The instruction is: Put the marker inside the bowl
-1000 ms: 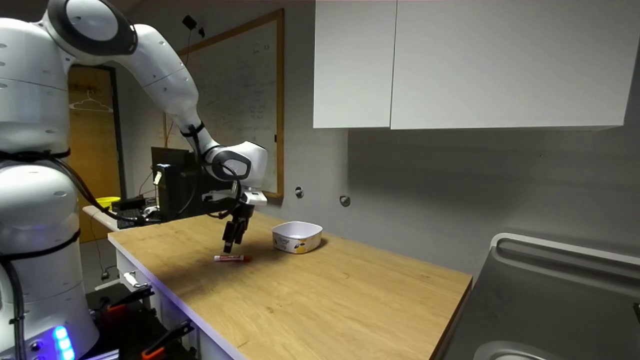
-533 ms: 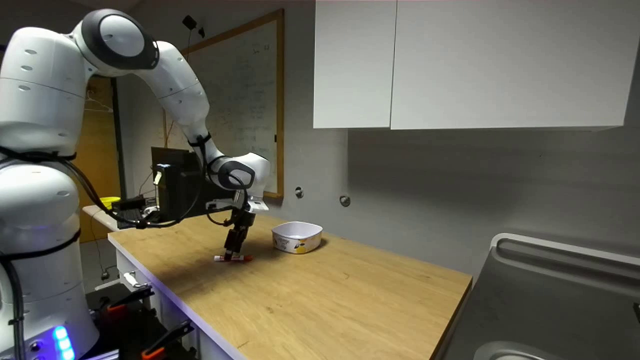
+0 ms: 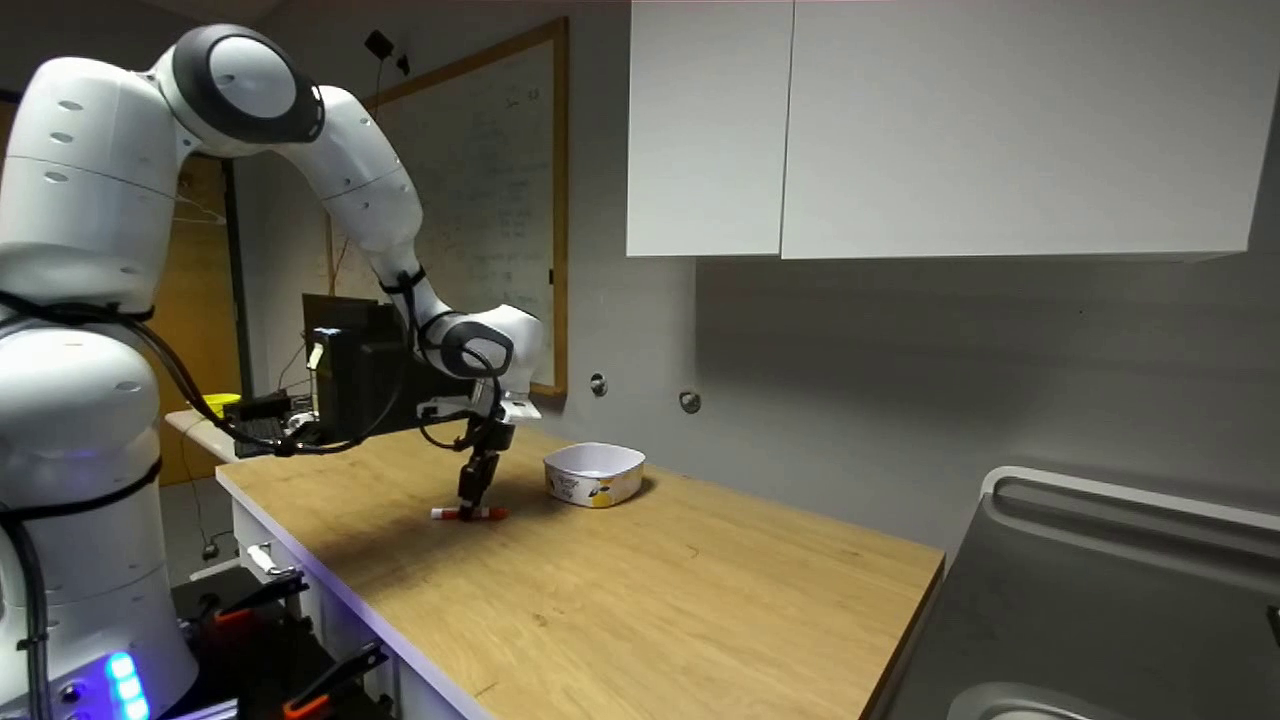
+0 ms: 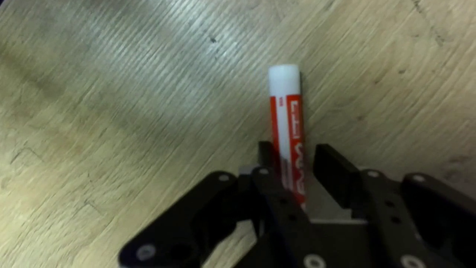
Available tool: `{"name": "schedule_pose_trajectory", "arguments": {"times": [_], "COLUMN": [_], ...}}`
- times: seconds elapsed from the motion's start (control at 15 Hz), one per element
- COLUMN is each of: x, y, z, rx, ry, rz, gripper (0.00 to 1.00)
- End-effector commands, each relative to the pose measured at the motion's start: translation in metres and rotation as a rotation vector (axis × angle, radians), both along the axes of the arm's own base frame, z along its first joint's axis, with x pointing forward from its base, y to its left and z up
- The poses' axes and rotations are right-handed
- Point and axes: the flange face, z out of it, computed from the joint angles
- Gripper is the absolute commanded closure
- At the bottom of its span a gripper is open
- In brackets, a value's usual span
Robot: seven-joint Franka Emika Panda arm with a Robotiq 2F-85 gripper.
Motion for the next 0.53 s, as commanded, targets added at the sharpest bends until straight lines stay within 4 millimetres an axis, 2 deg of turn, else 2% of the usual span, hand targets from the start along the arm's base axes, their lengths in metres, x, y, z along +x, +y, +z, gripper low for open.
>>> {"name": "schedule_pose_trajectory", "arguments": {"times": [0.0, 0.07, 0.2, 0.47], "x": [0.0004, 0.0004, 0.0001, -0.0005], "y": [-0.0015, -0.0017, -0.0025, -0.0024], "z": [-0.0007, 0.0007, 0.0021, 0.0020], "rx": [-0.001, 0.000, 0.001, 0.006], "ry": [-0.001, -0.002, -0.007, -0.001], "rz": [0.003, 0.003, 0.003, 0.004], "gripper": [0.95, 0.98, 0.94, 0.94]}}
